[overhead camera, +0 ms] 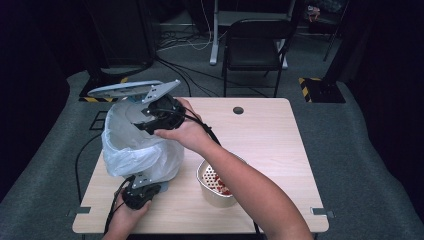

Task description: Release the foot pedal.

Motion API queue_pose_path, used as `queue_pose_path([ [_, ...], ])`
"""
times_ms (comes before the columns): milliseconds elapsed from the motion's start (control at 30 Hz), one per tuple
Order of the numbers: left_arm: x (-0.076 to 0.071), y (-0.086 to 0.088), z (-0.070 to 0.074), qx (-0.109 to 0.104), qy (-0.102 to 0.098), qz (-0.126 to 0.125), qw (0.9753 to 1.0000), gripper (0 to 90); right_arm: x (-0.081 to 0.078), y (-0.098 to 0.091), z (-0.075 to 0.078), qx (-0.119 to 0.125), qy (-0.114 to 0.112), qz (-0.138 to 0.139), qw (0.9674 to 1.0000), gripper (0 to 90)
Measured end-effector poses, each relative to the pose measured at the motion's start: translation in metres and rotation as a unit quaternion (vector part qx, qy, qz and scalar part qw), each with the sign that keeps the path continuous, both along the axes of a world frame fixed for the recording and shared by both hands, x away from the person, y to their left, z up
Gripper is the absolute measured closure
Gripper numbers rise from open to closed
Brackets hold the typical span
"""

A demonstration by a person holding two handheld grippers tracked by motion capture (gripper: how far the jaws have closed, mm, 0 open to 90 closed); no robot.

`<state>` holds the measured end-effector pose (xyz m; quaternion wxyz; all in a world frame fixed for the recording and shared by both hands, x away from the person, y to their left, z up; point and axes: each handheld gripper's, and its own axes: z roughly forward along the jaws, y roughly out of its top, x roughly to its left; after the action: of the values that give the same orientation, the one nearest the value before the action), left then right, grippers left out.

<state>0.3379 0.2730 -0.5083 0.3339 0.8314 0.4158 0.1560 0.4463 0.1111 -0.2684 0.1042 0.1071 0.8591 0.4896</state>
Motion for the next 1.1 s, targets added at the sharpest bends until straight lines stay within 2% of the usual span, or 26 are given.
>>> queue_pose_path([
  [33,0.0,0.0,0.0,-0.001,0.0,0.0,1.0,90.0,0.001,0.002,-0.001,0.001,0.004,-0.004,1.0,45.4],
  [100,0.0,0.0,0.0,0.0,0.0,0.0,1.0,90.0,0.001,0.004,-0.004,0.006,0.007,-0.012,0.9999,24.3],
  [133,0.0,0.0,0.0,-0.001,0.0,0.0,1.0,90.0,0.001,0.007,-0.005,0.01,0.009,-0.02,0.9997,17.4],
  [200,0.0,0.0,0.0,-0.001,0.0,0.001,1.0,90.0,-0.001,0.008,-0.006,0.019,0.007,-0.03,0.9993,13.7],
  [300,0.0,0.0,0.0,0.0,0.0,0.001,1.0,90.0,-0.003,0.006,-0.007,0.032,0.007,-0.03,0.999,10.1],
  [367,0.0,0.0,0.0,0.0,0.0,0.001,1.0,90.0,-0.004,0.004,-0.006,0.035,0.005,-0.031,0.9989,9.8],
  [500,0.0,0.0,0.0,-0.003,0.0,0.001,1.0,90.0,-0.008,-0.01,-0.004,0.027,0.004,-0.03,0.9992,10.5],
  [567,0.0,0.0,0.0,-0.003,0.0,0.0,1.0,90.0,-0.011,-0.022,-0.003,0.023,0.0,-0.033,0.9992,12.9],
  [600,0.002,0.002,0.0,0.006,-0.004,-0.011,0.9999,90.0,-0.012,-0.027,-0.003,0.024,0.0,-0.032,0.9992,14.3],
  [633,0.002,0.002,0.0,0.006,-0.004,-0.012,0.9999,90.0,-0.014,-0.035,-0.003,0.025,0.0,-0.031,0.9992,14.6],
  [667,0.0,-0.004,-0.002,-0.033,-0.005,0.008,0.9994,90.0,-0.015,-0.04,-0.003,0.024,0.001,-0.032,0.9992,15.5],
  [700,0.0,-0.001,-0.001,-0.011,-0.001,0.0,0.9999,90.0,-0.018,-0.049,-0.004,0.028,-0.006,-0.034,0.999,17.1],
  [800,0.0,-0.001,-0.001,-0.013,-0.001,0.0,0.9999,90.0,-0.026,-0.068,-0.005,0.025,-0.011,-0.039,0.9989,17.9],
  [833,0.0,-0.002,-0.002,-0.025,-0.003,0.008,0.9996,90.0,-0.028,-0.074,-0.005,0.025,-0.009,-0.039,0.9989,17.9],
  [900,0.0,-0.002,-0.002,-0.028,-0.003,0.009,0.9996,90.0,-0.033,-0.086,-0.006,0.024,-0.011,-0.047,0.9986,18.0],
  [1000,0.0,-0.001,-0.001,-0.033,0.008,0.002,0.9994,86.4,-0.035,-0.104,-0.009,0.023,-0.007,-0.06,0.9979,18.3],
  [1033,0.0,-0.001,-0.001,-0.042,0.009,0.004,0.9991,85.2,-0.035,-0.109,-0.011,0.022,-0.005,-0.067,0.9975,18.4],
  [1100,0.0,0.0,0.001,-0.043,0.013,0.007,0.999,85.1,-0.033,-0.119,-0.014,0.013,-0.008,-0.081,0.9966,18.8],
])
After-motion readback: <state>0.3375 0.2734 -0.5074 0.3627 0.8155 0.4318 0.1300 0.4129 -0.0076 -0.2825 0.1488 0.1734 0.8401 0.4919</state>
